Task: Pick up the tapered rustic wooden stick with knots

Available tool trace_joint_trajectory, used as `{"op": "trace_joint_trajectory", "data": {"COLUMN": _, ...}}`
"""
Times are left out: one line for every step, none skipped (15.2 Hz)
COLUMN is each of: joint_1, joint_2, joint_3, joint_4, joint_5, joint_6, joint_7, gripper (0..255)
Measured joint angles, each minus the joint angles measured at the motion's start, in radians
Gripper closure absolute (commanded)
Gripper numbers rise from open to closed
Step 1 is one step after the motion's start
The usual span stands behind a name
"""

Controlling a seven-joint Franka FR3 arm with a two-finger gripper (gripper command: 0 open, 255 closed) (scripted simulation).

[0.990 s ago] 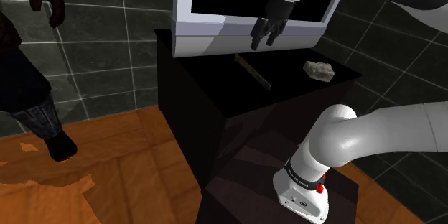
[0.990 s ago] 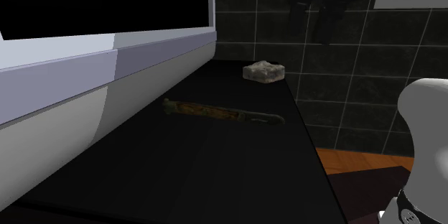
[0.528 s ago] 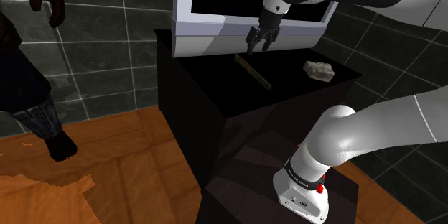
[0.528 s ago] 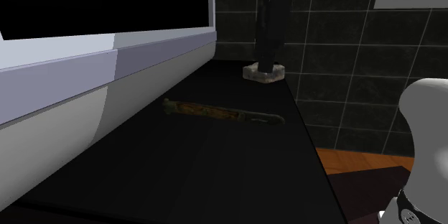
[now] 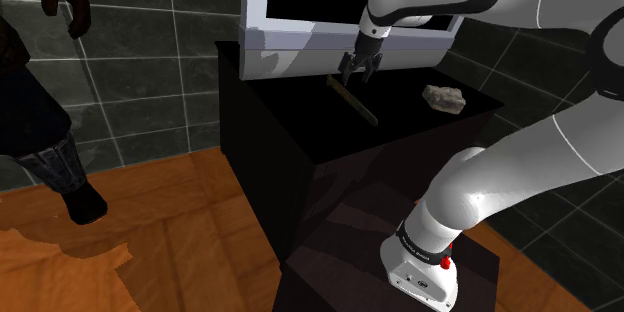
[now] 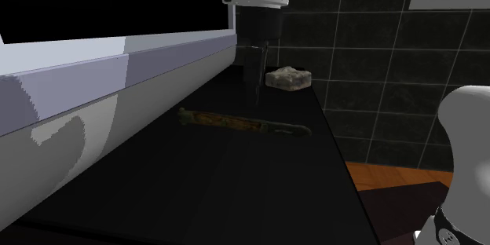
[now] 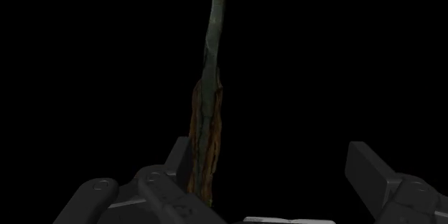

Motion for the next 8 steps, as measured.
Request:
{"op": "trace_joint_trajectory", "data": {"joint_1": -0.006, "joint_2": 0.027, "joint_3": -0.015, "joint_4": 0.006, "joint_5": 0.000, "joint_6": 0.017, "joint_7": -0.008, "gripper": 0}}
{"op": "trace_joint_trajectory", "data": {"joint_1": -0.011, "joint_2": 0.058, "joint_3": -0.028, "joint_4": 0.011, "joint_5": 0.003, "joint_6": 0.037, "joint_7": -0.012, "gripper": 0}}
{"op": "trace_joint_trajectory", "data": {"joint_1": -0.014, "joint_2": 0.089, "joint_3": -0.041, "joint_4": 0.021, "joint_5": 0.007, "joint_6": 0.053, "joint_7": -0.018, "gripper": 0}}
{"op": "trace_joint_trajectory", "data": {"joint_1": -0.019, "joint_2": 0.124, "joint_3": -0.055, "joint_4": 0.033, "joint_5": 0.012, "joint_6": 0.071, "joint_7": -0.026, "gripper": 0}}
{"op": "trace_joint_trajectory", "data": {"joint_1": -0.025, "joint_2": 0.147, "joint_3": -0.068, "joint_4": 0.035, "joint_5": 0.015, "joint_6": 0.087, "joint_7": -0.033, "gripper": 0}}
{"op": "trace_joint_trajectory", "data": {"joint_1": -0.028, "joint_2": 0.167, "joint_3": -0.078, "joint_4": 0.037, "joint_5": 0.019, "joint_6": 0.103, "joint_7": -0.040, "gripper": 0}}
{"op": "trace_joint_trajectory", "data": {"joint_1": -0.029, "joint_2": 0.181, "joint_3": -0.082, "joint_4": 0.038, "joint_5": 0.021, "joint_6": 0.114, "joint_7": -0.043, "gripper": 0}}
{"op": "trace_joint_trajectory", "data": {"joint_1": -0.029, "joint_2": 0.192, "joint_3": -0.086, "joint_4": 0.036, "joint_5": 0.024, "joint_6": 0.127, "joint_7": -0.046, "gripper": 0}}
